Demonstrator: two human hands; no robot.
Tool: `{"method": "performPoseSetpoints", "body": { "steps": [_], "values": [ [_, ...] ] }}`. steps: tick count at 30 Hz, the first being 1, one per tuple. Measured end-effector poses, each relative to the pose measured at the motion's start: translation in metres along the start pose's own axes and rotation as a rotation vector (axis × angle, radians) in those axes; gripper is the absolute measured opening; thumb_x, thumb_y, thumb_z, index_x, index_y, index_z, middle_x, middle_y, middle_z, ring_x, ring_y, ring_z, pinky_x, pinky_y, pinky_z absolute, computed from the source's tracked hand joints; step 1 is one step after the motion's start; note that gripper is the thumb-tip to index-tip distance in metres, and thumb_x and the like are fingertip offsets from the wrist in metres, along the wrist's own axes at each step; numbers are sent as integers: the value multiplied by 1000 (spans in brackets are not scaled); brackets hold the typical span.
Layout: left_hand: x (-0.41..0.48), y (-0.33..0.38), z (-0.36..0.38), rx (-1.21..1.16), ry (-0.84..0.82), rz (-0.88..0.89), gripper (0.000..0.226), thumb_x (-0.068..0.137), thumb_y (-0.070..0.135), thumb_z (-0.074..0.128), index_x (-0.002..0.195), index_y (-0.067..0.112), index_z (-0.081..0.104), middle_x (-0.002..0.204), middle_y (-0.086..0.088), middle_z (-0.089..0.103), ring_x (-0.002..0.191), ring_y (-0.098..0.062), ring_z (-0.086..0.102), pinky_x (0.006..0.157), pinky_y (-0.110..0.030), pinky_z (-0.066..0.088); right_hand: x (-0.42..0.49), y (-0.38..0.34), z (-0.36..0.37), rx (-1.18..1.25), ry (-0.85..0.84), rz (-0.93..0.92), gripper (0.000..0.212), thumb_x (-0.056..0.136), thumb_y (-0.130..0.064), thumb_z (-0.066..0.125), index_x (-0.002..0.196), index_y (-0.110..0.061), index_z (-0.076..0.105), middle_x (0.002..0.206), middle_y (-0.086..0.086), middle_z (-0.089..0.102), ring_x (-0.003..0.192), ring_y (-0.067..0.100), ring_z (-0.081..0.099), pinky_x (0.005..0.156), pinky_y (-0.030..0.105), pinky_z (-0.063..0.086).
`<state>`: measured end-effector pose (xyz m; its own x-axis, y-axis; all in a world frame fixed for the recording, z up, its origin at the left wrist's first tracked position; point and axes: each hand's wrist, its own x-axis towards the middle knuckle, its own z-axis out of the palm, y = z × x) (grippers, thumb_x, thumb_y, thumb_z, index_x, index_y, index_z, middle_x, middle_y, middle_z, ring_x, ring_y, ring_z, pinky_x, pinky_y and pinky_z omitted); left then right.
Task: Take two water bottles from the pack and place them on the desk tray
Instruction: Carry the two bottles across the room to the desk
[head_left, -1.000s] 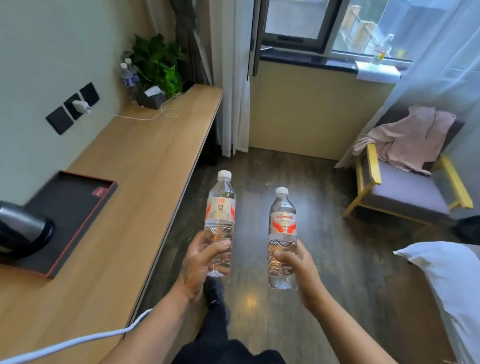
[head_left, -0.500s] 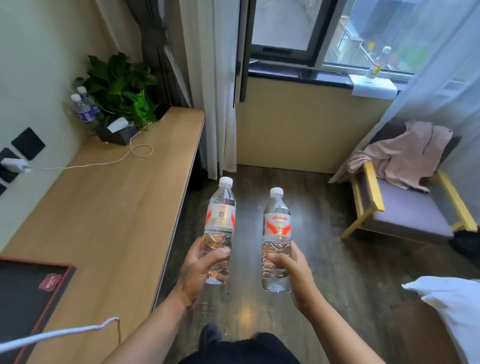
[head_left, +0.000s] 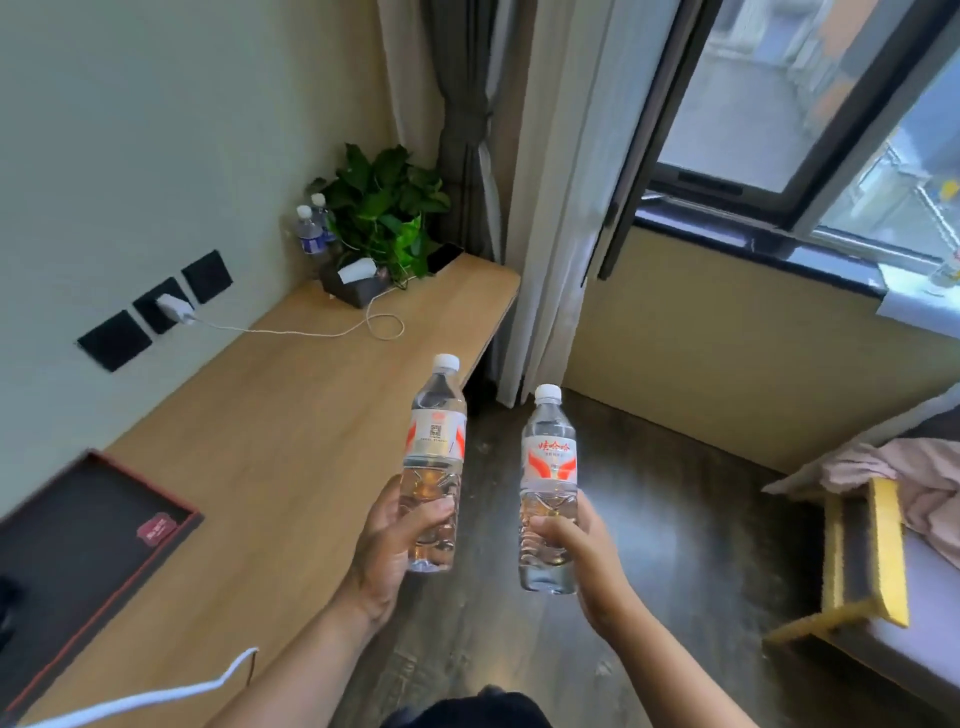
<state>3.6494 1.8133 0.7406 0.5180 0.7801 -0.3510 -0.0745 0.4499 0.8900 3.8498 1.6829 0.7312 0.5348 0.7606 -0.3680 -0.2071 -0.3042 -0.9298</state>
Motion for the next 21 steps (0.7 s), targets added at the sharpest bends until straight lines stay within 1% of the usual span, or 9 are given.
{"method": "performPoseSetpoints", "body": {
  "steps": [3, 5, 7, 8, 11, 14, 16, 18, 21],
  "values": [
    [-8, 6, -19, -66, 161, 28, 64, 63, 41, 90, 123, 24, 77, 99, -2, 81, 84, -18, 77, 71, -34, 60, 30, -12, 23, -41, -171, -9, 78, 59, -53, 76, 129, -23, 60, 117, 5, 78, 95, 19, 81, 78, 28, 64],
    [-22, 7, -35, -89, 278, 53, 68, 63, 39, 89, 125, 18, 74, 99, -2, 81, 85, -18, 78, 73, -33, 60, 45, -17, 44, -76, -287, 0, 75, 58, -47, 76, 127, -20, 63, 114, 13, 78, 94, 25, 80, 83, 40, 66],
    [-41, 8, -51, -117, 409, 86, 69, 60, 41, 89, 123, 18, 74, 95, -1, 83, 80, -14, 80, 66, -30, 63, 56, -19, 70, -109, -406, 2, 71, 60, -42, 77, 126, -18, 65, 115, 21, 77, 98, 32, 78, 90, 51, 63],
    [-53, 8, -58, -138, 476, 103, 68, 58, 42, 89, 120, 19, 74, 93, -1, 83, 77, -13, 80, 61, -28, 63, 59, -20, 85, -129, -469, 2, 68, 63, -39, 78, 126, -18, 66, 116, 22, 76, 100, 34, 77, 91, 52, 63],
    [-92, 5, -80, -176, 664, 141, 66, 55, 46, 90, 117, 25, 76, 94, -1, 85, 78, -13, 82, 57, -25, 62, 58, -17, 132, -201, -645, -10, 53, 74, -34, 75, 125, -27, 68, 111, 6, 81, 104, 27, 79, 87, 39, 62],
    [-130, 2, -101, -193, 843, 176, 68, 57, 52, 88, 119, 27, 76, 97, -2, 84, 80, -15, 81, 58, -27, 62, 44, -15, 179, -236, -809, 11, 59, 66, -50, 77, 122, -36, 67, 105, -13, 82, 99, 8, 79, 82, 32, 58],
    [-151, -1, -115, -219, 948, 199, 70, 57, 52, 88, 121, 25, 76, 97, -2, 83, 82, -18, 80, 61, -33, 62, 34, -13, 206, -267, -913, 16, 66, 64, -52, 77, 126, -34, 65, 109, -11, 81, 98, 7, 78, 81, 31, 57],
    [-167, -4, -128, -252, 1021, 224, 72, 57, 51, 88, 122, 22, 76, 98, -3, 82, 87, -23, 78, 71, -39, 60, 27, -9, 231, -295, -982, 12, 70, 64, -49, 78, 130, -28, 66, 113, -4, 80, 97, 9, 78, 81, 30, 57],
    [-180, -6, -145, -297, 1076, 243, 68, 56, 49, 87, 118, 24, 77, 95, -2, 83, 85, -22, 78, 70, -40, 61, 21, 0, 260, -317, -1025, 13, 60, 70, -39, 79, 127, -26, 68, 112, -4, 79, 101, 15, 76, 79, 29, 58]
  ]
}}
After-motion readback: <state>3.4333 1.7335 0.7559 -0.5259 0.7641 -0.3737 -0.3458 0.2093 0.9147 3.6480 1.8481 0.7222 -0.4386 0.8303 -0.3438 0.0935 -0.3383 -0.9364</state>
